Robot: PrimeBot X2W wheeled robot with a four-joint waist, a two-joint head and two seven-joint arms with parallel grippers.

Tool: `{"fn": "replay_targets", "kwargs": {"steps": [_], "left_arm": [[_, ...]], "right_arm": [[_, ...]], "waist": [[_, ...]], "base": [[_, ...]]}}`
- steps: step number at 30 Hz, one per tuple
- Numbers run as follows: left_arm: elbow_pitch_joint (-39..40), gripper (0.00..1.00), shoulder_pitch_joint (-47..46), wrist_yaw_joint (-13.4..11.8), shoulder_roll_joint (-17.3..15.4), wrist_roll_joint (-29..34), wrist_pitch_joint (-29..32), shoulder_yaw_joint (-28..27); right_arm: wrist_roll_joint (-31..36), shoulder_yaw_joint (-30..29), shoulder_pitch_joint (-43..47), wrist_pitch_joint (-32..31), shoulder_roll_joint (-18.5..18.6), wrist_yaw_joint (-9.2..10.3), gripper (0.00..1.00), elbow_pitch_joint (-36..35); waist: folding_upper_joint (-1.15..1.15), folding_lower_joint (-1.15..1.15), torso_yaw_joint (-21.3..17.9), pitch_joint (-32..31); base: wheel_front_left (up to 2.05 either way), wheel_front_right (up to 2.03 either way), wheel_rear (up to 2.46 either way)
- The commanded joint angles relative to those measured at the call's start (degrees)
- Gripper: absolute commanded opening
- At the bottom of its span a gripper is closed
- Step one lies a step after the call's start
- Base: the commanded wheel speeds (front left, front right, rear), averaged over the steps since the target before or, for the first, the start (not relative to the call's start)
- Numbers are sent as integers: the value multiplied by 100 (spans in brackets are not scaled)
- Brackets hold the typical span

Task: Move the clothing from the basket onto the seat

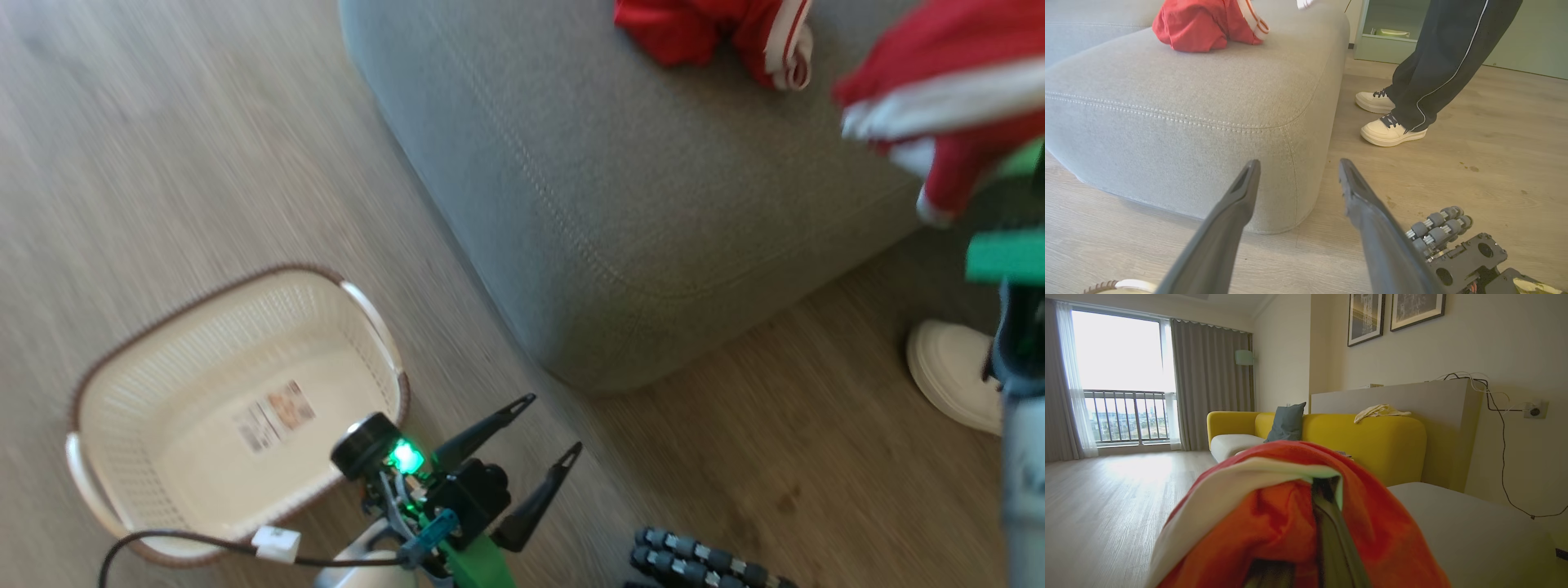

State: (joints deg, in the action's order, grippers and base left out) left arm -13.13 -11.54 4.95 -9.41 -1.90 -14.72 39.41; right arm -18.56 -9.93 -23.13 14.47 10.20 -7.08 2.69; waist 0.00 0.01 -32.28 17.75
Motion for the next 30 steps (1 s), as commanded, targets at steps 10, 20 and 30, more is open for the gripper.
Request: {"fn": "replay_targets", "kwargs": {"steps": [10, 20, 30], "left_arm": [[516, 100, -87, -51, -410, 144, -28, -227], [688, 100, -101, -120, -614, 180, -28, -249], [796, 100, -227, -164, -688, 191, -28, -231]], "right_arm": [[54, -86, -2180, 52, 671, -41, 0, 867], [106, -146, -3566, 52, 1117, -41, 0, 2846], [54, 164, -4710, 17, 1379, -41, 0, 5037]], "waist": [[0, -1, 155, 1047], [0, -1, 509, 1401], [0, -1, 830, 1766]], "base": [[0, 0, 0], [0, 0, 0], [0, 0, 0]]}}
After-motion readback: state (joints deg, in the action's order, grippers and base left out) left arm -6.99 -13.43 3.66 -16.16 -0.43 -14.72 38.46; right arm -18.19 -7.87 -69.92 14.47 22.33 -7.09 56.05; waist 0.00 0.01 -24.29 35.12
